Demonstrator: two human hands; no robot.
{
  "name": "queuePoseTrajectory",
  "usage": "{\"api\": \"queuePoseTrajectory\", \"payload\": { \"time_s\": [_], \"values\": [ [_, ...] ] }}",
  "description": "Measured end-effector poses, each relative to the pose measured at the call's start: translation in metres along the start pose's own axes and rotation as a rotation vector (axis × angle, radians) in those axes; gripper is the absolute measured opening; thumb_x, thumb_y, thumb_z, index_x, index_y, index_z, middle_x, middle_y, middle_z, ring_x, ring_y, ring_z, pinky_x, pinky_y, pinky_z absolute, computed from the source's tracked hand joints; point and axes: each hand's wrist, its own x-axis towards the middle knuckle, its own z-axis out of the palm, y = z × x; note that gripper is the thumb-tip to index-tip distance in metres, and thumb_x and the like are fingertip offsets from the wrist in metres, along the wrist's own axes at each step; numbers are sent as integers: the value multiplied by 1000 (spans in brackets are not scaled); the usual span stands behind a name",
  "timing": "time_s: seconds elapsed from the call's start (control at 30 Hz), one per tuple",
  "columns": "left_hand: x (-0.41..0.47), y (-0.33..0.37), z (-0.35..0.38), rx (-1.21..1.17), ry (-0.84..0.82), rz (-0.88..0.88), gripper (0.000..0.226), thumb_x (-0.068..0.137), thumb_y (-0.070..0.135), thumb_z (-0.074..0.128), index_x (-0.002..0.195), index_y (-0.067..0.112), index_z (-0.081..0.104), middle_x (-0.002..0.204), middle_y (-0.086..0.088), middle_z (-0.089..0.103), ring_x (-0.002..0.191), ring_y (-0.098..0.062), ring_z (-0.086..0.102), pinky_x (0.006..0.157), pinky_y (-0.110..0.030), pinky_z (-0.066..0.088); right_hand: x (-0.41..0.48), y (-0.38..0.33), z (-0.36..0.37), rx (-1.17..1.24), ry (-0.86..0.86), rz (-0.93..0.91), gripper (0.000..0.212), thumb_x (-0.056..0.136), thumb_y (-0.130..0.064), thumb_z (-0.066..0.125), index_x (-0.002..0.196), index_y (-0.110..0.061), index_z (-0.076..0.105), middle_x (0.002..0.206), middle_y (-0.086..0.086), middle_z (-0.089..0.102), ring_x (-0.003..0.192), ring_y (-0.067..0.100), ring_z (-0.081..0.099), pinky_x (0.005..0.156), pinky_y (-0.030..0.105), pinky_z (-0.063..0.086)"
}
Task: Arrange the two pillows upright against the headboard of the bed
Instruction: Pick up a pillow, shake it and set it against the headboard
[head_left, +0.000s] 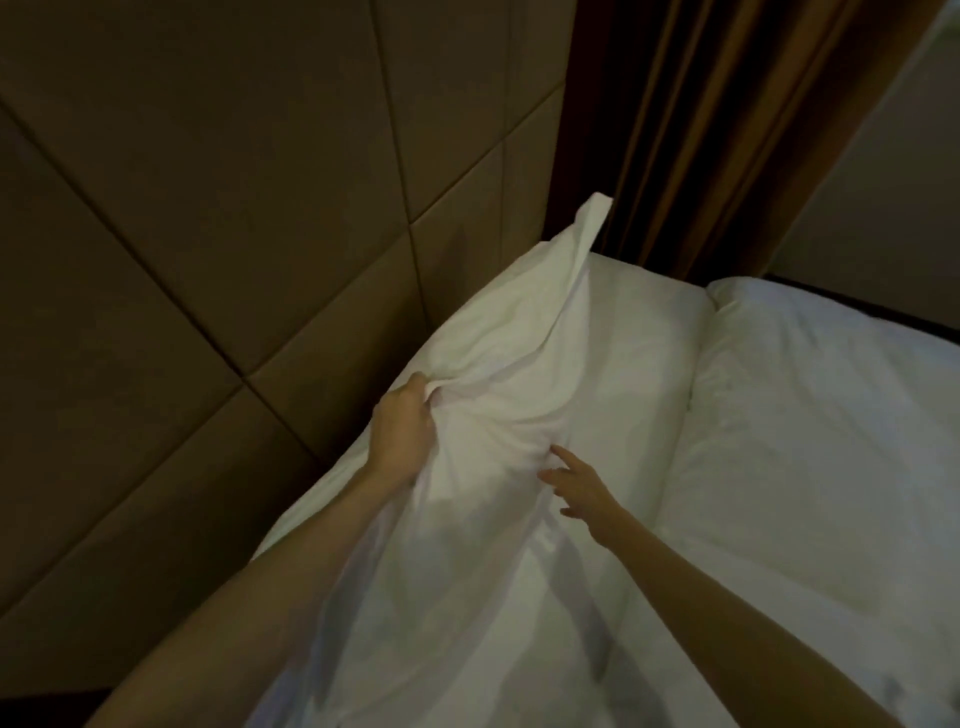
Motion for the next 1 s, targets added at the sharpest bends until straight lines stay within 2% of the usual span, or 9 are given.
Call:
{"api": "queuePoseTrajectory", "payload": {
  "time_s": [0.23, 0.37, 0.43, 0.5, 0.53, 0.63, 0.73, 0.87, 1.0],
  "values": [
    [29, 89, -15, -199, 73, 230, 14, 87, -3, 44, 87, -4, 58, 79, -22, 65, 72, -31, 62, 63, -39, 49, 3, -2, -25, 360, -31, 21, 74, 86, -52, 57, 149, -39, 21, 153, 0, 35, 129, 31, 45, 103, 47, 41],
    [69, 127, -31, -310, 168, 236, 15, 78, -8, 41, 73, 2, 52, 69, -11, 55, 66, -19, 51, 55, -28, 30, 9, -6, -46, 550, 5, 53, 73, 84, -60, 51, 148, -35, 26, 150, 2, 38, 128, 30, 46, 103, 49, 41],
    [88, 142, -39, -375, 217, 240, 17, 75, -5, 40, 69, 10, 45, 64, -5, 48, 64, -14, 44, 55, -28, 25, 10, -6, -51, 666, -12, 122, 73, 77, -69, 51, 136, -26, 45, 132, 6, 51, 107, 28, 56, 95, 47, 46],
    [109, 154, -42, -446, 253, 233, 13, 75, -2, 38, 68, 8, 45, 63, -1, 46, 64, -9, 40, 57, -28, 27, 12, -5, -53, 716, -40, 187, 75, 61, -81, 52, 103, -19, 62, 99, 7, 58, 80, 26, 57, 76, 40, 50],
    [121, 162, -41, -475, 270, 234, 12, 76, -2, 38, 69, 4, 47, 64, -1, 47, 65, -10, 40, 59, -29, 28, 16, -5, -54, 756, -50, 197, 77, 59, -83, 52, 98, -17, 64, 95, 9, 60, 81, 30, 60, 75, 40, 52],
    [163, 189, -30, -542, 308, 250, 13, 78, -3, 39, 69, 2, 47, 62, 4, 44, 65, -9, 39, 60, -28, 29, 35, -30, -68, 1055, -119, 29, 64, 81, -69, 47, 117, -20, 67, 110, 9, 72, 107, 34, 66, 91, 49, 53],
    [203, 217, -18, -587, 309, 299, 16, 79, -5, 39, 70, 6, 47, 65, -1, 47, 64, -5, 38, 60, -27, 29, 56, -82, -91, 1220, -61, -122, 47, 93, -55, 39, 104, -22, 70, 93, 2, 79, 89, 26, 70, 73, 37, 55],
    [262, 250, -1, -568, 302, 381, 18, 78, -4, 37, 77, 2, 54, 76, -7, 55, 67, -4, 45, 59, -23, 36, 95, -138, -126, 1283, -6, -225, 49, 95, -54, 35, 91, -21, 71, 86, 1, 77, 76, 25, 71, 56, 27, 56],
    [318, 266, -1, -410, 311, 514, 24, 77, -6, 39, 83, 3, 60, 81, -13, 63, 74, -7, 51, 56, -18, 33, 137, -198, -146, 1104, 62, -157, 56, 93, -61, 32, 112, -16, 58, 109, 4, 61, 95, 30, 54, 84, 40, 47]
  ]
}}
